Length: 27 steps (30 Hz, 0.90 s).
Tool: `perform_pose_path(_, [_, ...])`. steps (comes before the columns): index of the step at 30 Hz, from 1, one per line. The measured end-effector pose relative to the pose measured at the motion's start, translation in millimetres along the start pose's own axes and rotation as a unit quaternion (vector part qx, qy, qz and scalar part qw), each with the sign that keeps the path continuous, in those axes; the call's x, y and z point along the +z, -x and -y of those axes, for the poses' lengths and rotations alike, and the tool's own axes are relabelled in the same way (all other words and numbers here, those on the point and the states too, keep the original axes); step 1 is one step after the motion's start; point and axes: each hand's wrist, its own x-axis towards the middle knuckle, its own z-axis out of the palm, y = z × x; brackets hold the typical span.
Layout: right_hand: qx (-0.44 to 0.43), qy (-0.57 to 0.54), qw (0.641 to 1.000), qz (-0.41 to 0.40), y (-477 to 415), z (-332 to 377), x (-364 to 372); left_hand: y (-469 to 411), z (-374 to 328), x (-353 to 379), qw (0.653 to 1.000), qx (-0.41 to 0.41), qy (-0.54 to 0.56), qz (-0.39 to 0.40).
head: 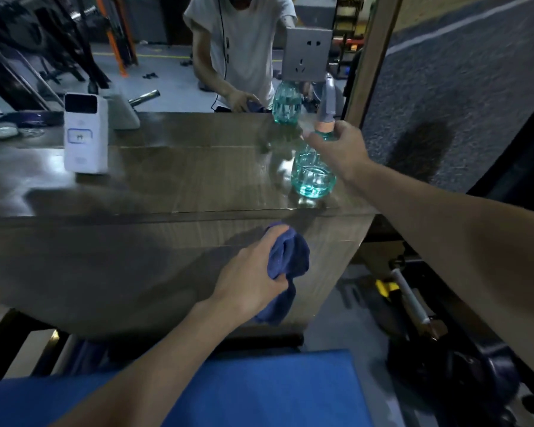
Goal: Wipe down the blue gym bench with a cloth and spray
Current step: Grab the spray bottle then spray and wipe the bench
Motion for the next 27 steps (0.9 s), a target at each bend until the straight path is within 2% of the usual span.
perform_pose_path(7, [-0.062, 0.022, 0.997, -0.028, 8, 4, 9, 1, 12, 4, 0.998, 0.007, 0.064, -0.005])
perform_pose_path(11, [-0.103, 0.011, 0.993, -0.048, 62, 11, -11, 15, 27, 13, 0.997, -0.004, 0.074, 0.017])
perform_pose_path(15, [-0.090, -0.010, 0.993, -0.082, 138, 0, -42, 43, 42, 43, 0.994, -0.037, 0.092, 0.044])
perform_pose_path(19, [-0.019, -0.031, 0.997, -0.075, 222, -70, -51, 86, 67, 96, 0.990, -0.070, 0.094, 0.075])
perform_pose_path(24, [0.138, -0.011, 0.990, -0.020, 341, -218, -34, 143, 124, 198, 0.980, -0.108, 0.110, 0.129])
perform_pose_path(27, [0.250, 0.012, 0.968, -0.008, 407, -302, -13, 165, 167, 261, 0.975, -0.136, 0.099, 0.148])
